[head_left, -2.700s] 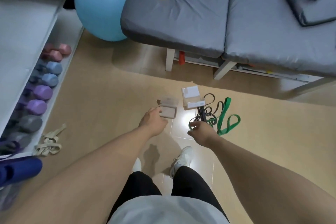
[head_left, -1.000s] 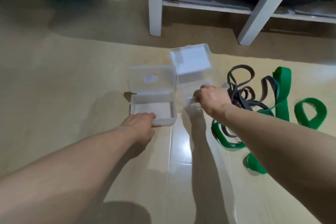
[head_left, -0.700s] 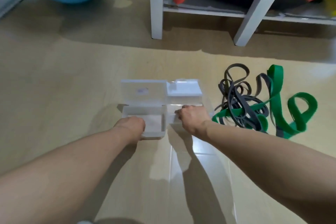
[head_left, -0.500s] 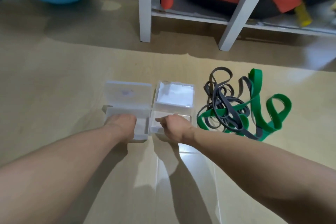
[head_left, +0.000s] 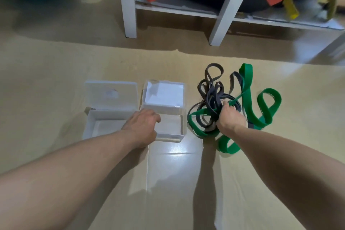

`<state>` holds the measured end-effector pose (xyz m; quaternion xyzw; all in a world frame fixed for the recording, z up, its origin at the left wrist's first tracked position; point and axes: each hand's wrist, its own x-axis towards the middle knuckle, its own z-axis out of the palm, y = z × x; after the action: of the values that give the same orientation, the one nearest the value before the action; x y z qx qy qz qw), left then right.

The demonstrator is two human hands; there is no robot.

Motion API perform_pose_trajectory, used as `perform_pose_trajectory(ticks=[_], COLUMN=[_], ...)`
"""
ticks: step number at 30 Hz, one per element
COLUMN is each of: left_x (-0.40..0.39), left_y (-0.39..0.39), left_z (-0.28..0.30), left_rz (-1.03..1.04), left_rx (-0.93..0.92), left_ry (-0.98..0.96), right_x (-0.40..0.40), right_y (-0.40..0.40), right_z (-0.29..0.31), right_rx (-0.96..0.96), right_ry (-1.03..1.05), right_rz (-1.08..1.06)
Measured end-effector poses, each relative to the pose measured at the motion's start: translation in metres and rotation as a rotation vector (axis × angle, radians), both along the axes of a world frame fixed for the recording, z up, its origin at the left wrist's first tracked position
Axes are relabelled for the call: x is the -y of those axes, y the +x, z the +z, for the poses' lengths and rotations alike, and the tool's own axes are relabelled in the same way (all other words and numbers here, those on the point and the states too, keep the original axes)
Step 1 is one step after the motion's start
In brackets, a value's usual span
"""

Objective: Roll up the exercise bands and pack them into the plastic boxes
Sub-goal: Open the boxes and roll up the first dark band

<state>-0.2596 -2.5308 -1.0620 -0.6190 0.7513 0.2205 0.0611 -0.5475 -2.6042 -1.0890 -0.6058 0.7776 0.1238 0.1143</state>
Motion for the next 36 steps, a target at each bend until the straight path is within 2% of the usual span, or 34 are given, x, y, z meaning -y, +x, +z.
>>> perform_pose_trajectory(ticks=[3, 5, 8, 10, 12, 14, 16, 18, 20, 22, 24, 26, 29, 31, 34, 36], left_x=[-0.001, -0.003, -0.005, -0.009, -0.016, -0.026, -0.036, -0.050, -0.064, -0.073, -0.079, -0.088, -0.112, -0.129, -0.144, -0.151], left_y=[-0.005, -0.009, -0.016, -0.021, -0.024, -0.021, -0.013, -0.004, 0.002, 0.004, 0.002, -0.005, -0.023, -0.030, -0.023, -0.013], left_z=[0.000, 0.002, 0.013, 0.026, 0.042, 0.060, 0.077, 0.091, 0.112, 0.143, 0.182, 0.225, 0.297, 0.340, 0.379, 0.388], left_rz=[0.013, 0.010, 0.057, 0.138, 0.198, 0.161, 0.021, -0.078, 0.004, 0.170, 0.241, 0.210, 0.156, 0.120, 0.101, 0.080], left_rx=[-0.036, -0.054, -0.160, -0.307, -0.473, -0.567, -0.556, -0.527, -0.668, -0.869, -1.007, -1.136, -1.436, -1.564, -1.770, -1.883], left_ry=[0.016, 0.026, 0.042, 0.017, -0.033, -0.068, -0.121, -0.188, -0.235, -0.271, -0.291, -0.240, -0.040, -0.007, 0.015, 0.031], right_x=[0.000, -0.002, -0.017, -0.039, -0.068, -0.099, -0.123, -0.139, -0.147, -0.146, -0.142, -0.140, -0.142, -0.144, -0.147, -0.142], right_y=[-0.004, 0.001, 0.024, 0.046, 0.065, 0.081, 0.094, 0.104, 0.110, 0.111, 0.105, 0.101, 0.100, 0.095, 0.088, 0.080], right_z=[0.015, 0.029, 0.066, 0.100, 0.132, 0.159, 0.178, 0.195, 0.210, 0.221, 0.226, 0.231, 0.236, 0.239, 0.225, 0.206], right_rx=[0.123, 0.253, 0.509, 0.599, 0.529, 0.364, 0.270, 0.307, 0.394, 0.514, 0.650, 0.680, 0.726, 0.775, 0.865, 0.840], right_ry=[0.049, -0.040, -0.276, -0.298, -0.240, -0.063, 0.096, 0.101, 0.035, -0.069, -0.203, -0.248, -0.156, -0.162, -0.272, -0.314], right_rz=[-0.100, -0.067, 0.132, 0.384, 0.691, 0.882, 0.929, 0.934, 0.865, 0.655, 0.420, 0.329, 0.341, 0.305, 0.073, -0.129])
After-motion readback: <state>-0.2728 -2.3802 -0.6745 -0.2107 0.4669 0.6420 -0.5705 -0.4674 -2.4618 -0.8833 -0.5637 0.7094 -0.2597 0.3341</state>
